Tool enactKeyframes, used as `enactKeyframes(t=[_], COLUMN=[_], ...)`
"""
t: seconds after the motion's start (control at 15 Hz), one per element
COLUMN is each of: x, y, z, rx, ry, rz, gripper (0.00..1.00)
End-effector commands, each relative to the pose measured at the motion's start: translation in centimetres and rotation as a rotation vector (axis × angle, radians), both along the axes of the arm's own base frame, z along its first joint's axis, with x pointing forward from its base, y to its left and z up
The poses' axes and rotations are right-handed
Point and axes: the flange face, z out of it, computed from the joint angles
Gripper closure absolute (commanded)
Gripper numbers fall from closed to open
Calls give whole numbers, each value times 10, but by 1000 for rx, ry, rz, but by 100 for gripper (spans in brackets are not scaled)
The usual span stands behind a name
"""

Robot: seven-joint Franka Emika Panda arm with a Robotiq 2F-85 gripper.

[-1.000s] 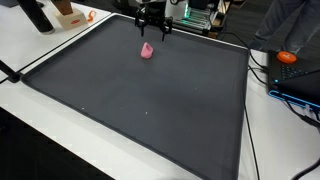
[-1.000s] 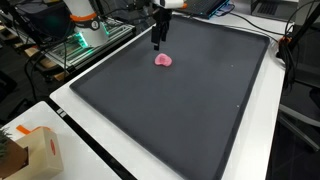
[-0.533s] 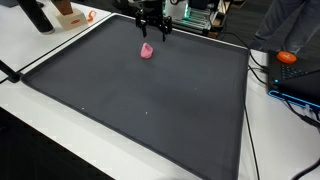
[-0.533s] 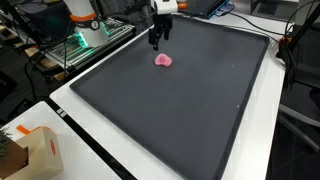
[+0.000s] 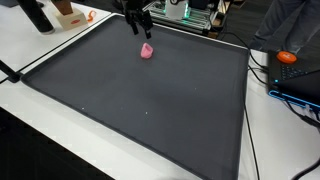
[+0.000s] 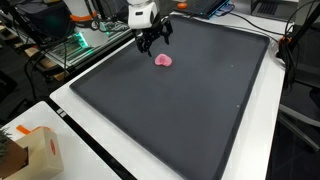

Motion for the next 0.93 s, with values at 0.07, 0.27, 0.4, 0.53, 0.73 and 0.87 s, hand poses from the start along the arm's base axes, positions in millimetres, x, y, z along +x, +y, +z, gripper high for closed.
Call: enactKeyframes(t=[0.07,0.27,0.4,0.53,0.73,0.87], x=[-10,-16,-18,-19,-16,-14], y=[-41,-63,-75,-84,-94,-98], z=[-5,-13,-20,-30,-45,-56], rx=[143,230,281,316,371,401], ry=[72,147,199,256,312,344], rz=[-204,-318,-388,-464,-568,-618], gripper=[0,0,0,0,0,0])
